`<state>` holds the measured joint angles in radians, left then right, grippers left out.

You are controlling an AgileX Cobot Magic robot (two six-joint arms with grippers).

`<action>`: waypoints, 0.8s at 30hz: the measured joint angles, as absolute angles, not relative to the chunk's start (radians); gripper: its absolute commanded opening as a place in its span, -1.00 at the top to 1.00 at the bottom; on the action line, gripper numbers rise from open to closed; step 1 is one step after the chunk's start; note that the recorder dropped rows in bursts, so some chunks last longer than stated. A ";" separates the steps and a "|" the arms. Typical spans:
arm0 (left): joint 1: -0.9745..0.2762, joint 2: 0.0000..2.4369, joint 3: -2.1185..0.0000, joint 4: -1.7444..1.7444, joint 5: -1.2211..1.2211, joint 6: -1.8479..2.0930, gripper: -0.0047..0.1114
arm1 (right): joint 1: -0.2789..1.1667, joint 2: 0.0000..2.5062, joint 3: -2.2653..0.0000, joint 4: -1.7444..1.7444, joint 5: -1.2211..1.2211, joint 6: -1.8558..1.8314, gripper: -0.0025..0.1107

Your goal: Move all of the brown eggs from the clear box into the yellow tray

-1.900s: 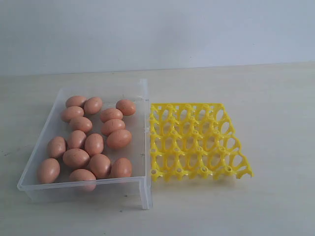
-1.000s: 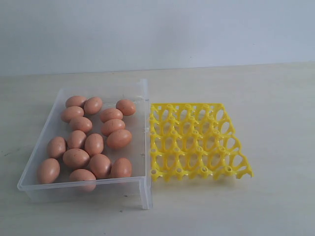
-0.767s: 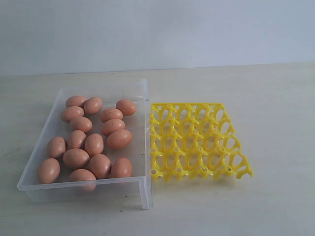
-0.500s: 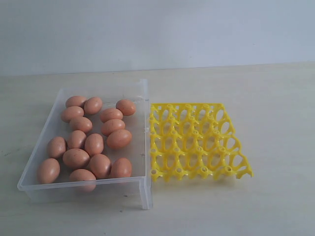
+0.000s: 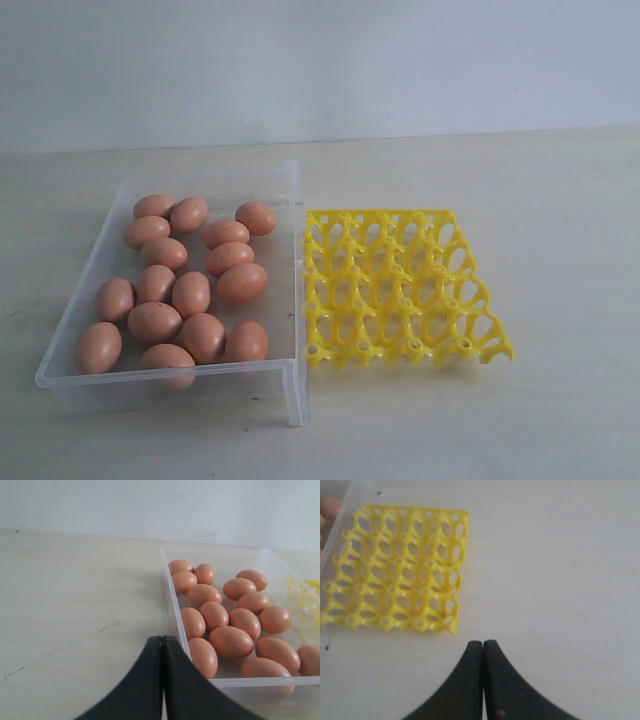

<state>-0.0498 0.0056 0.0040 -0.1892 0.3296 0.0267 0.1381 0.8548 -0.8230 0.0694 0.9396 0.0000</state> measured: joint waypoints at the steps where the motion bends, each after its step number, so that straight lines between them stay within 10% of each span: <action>1: -0.050 0.006 0.004 -0.189 0.330 0.027 0.92 | 0.138 0.881 -0.841 0.069 0.981 0.000 0.96; 24: -0.050 0.006 0.004 -0.189 0.330 0.027 0.92 | 0.138 1.227 -0.919 0.103 0.888 -0.124 0.93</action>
